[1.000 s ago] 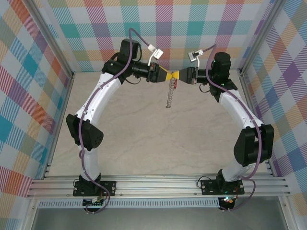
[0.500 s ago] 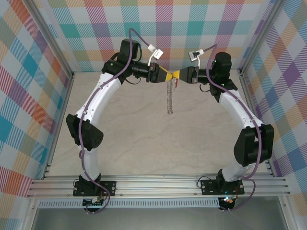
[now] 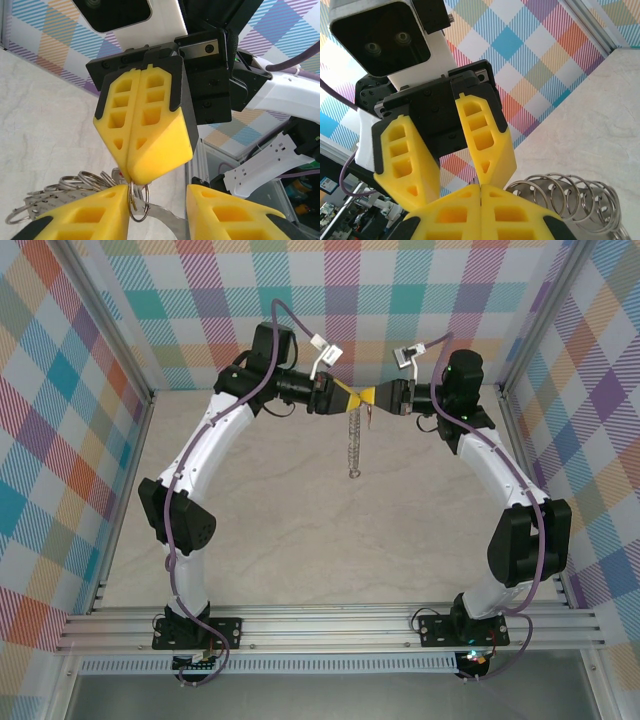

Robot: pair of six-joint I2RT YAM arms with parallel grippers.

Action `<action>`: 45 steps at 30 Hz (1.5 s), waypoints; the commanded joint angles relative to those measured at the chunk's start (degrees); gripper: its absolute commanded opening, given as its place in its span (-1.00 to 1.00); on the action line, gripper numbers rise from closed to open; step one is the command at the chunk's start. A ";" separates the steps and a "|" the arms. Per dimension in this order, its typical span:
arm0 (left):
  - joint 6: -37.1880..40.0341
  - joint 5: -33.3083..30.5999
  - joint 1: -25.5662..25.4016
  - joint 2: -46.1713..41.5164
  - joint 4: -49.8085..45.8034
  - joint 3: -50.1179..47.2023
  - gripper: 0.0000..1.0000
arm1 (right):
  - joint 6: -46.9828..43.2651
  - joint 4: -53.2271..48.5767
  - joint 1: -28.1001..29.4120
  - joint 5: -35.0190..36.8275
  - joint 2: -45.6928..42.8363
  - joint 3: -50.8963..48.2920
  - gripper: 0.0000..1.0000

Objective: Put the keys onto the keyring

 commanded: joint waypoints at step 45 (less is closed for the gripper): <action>-11.41 -11.05 -2.21 -15.27 26.44 -17.72 -1.00 | 6.73 11.79 -1.82 5.59 -11.77 -15.00 -0.49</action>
